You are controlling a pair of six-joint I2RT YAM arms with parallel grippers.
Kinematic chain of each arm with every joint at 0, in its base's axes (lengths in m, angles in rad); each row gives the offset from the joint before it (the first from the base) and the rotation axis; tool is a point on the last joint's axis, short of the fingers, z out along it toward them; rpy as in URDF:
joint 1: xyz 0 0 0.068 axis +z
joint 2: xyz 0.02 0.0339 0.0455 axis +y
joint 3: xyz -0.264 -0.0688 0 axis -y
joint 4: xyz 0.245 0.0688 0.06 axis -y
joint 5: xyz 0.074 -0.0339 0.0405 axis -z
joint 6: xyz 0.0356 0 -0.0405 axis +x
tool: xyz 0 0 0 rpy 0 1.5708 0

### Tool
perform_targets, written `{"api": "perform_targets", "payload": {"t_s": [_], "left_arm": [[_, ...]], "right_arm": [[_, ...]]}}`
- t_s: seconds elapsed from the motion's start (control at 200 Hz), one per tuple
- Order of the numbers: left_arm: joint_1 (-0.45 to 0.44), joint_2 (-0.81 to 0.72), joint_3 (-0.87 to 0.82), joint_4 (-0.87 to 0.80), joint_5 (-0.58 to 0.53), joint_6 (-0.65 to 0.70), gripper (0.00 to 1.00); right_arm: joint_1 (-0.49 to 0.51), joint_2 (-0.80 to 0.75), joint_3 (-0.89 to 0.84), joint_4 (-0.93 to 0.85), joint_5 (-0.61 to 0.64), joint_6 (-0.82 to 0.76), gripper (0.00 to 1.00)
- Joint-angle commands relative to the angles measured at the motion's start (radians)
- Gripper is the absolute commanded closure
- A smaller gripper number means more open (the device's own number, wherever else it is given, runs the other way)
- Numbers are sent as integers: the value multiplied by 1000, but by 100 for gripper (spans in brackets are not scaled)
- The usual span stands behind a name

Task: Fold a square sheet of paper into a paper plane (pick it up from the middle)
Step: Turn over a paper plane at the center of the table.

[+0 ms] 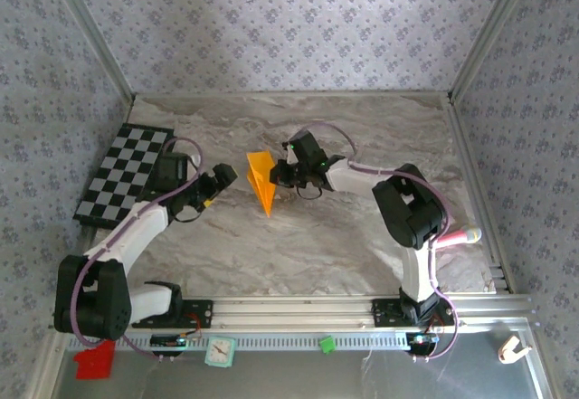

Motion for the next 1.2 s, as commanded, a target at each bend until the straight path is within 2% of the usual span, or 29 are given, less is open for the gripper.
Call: {"api": "perform_targets", "payload": {"t_s": [0.0,0.225,0.44,0.525,0.64,1.064,1.199], "left_arm": [[-40,22,-5,44,17,-32,2],[-139,106,-4,95,1,-67,9],[-221,224,44,139,15,-77,30],[-235,270,68,145,16,-69,39],[-239,329,103,162,15,-55,47],[-245,516,266,99,18,-26,49],[-251,578,333,11,-8,-3,57]], "right_arm": [[-22,10,-49,152,-89,49,96],[-58,4,-161,202,-98,69,95],[-74,-1,-203,208,-93,79,93],[-76,-2,-213,210,-90,83,92],[-79,-4,-222,209,-89,82,91],[-80,4,-212,192,-98,79,91],[-79,5,-209,186,-98,80,91]]}}
